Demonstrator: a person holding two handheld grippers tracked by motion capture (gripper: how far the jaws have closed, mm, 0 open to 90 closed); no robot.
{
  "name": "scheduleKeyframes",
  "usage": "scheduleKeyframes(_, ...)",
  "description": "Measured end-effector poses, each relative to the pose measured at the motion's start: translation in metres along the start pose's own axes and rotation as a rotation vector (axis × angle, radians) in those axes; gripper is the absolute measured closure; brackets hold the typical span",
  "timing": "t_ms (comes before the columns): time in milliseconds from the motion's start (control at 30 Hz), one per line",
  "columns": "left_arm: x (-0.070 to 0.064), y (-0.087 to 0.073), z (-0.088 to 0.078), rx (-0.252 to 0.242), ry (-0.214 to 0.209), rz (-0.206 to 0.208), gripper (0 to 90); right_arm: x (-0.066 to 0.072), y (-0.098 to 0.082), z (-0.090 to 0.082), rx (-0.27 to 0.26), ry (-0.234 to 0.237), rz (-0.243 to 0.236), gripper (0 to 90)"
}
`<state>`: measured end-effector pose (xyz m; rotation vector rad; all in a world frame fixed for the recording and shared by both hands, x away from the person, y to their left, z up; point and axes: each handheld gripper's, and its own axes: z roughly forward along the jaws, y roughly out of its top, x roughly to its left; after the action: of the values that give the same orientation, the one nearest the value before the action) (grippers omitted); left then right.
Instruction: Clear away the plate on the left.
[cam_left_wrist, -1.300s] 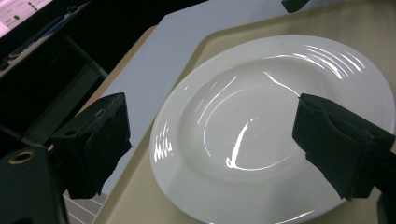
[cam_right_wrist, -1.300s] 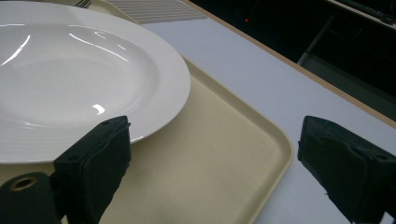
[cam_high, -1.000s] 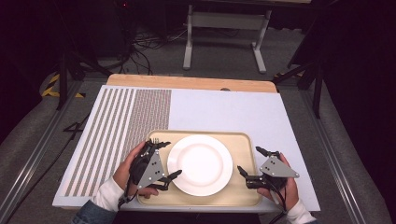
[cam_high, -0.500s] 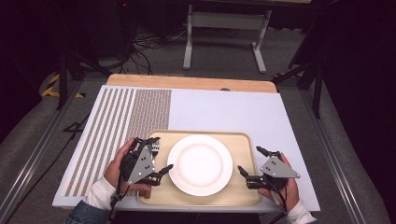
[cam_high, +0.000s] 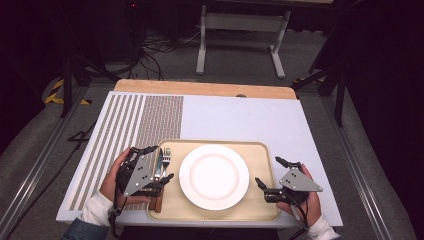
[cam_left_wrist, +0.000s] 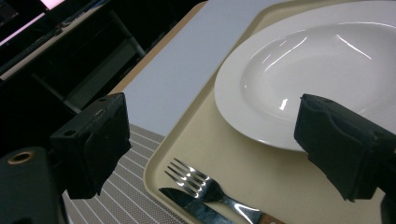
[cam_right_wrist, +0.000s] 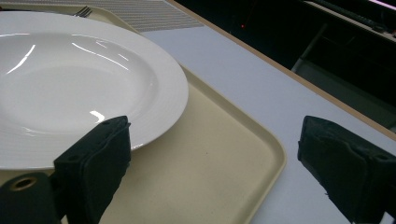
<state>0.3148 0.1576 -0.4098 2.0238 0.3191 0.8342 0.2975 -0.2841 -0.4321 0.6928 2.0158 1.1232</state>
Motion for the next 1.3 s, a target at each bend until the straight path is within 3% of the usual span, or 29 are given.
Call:
scheduleKeyframes(833, 0.007, -0.044, -0.019, 0.088, 0.055, -0.077, 11.1, -0.005, -0.007, -0.013, 0.002, -0.032, 0.030, 10.4)
scheduleKeyframes(1300, 0.000, -0.075, -0.031, 0.126, 0.036, -0.179, 10.9, -0.005, -0.013, -0.016, 0.019, -0.042, 0.028, 10.4)
